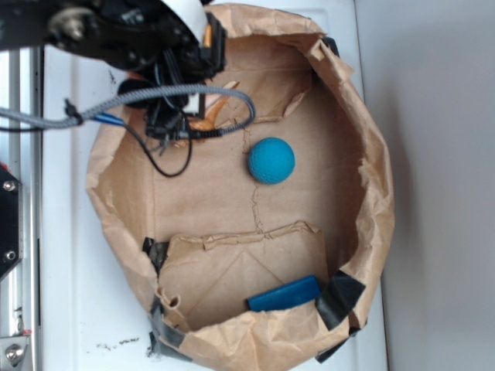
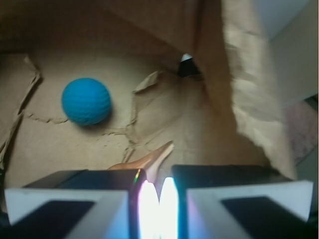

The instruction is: Grab the shell.

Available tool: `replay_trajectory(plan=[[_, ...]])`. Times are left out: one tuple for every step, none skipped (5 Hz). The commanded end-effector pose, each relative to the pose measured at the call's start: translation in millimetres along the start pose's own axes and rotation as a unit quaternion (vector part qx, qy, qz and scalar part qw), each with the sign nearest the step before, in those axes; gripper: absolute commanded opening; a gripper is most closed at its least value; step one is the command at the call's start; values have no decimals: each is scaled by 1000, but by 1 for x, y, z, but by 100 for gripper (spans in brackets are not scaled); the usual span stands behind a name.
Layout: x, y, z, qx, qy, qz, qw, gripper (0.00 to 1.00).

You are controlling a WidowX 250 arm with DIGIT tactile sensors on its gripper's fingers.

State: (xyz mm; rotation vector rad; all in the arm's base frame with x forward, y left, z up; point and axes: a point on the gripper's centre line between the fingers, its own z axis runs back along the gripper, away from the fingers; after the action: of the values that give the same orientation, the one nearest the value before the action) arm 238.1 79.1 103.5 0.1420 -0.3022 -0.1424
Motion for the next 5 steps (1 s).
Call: replay_trajectory(plan=[[-3,-35,-17,-29,62,118,991,100],[-4,-48,-24,-19,96,154,983,100],[-2,-54,-40,-12,121,162,979,100],[4,-46,-53,-8,127,156,980,100],[10,-34,-64,-3,129,165,978,100]])
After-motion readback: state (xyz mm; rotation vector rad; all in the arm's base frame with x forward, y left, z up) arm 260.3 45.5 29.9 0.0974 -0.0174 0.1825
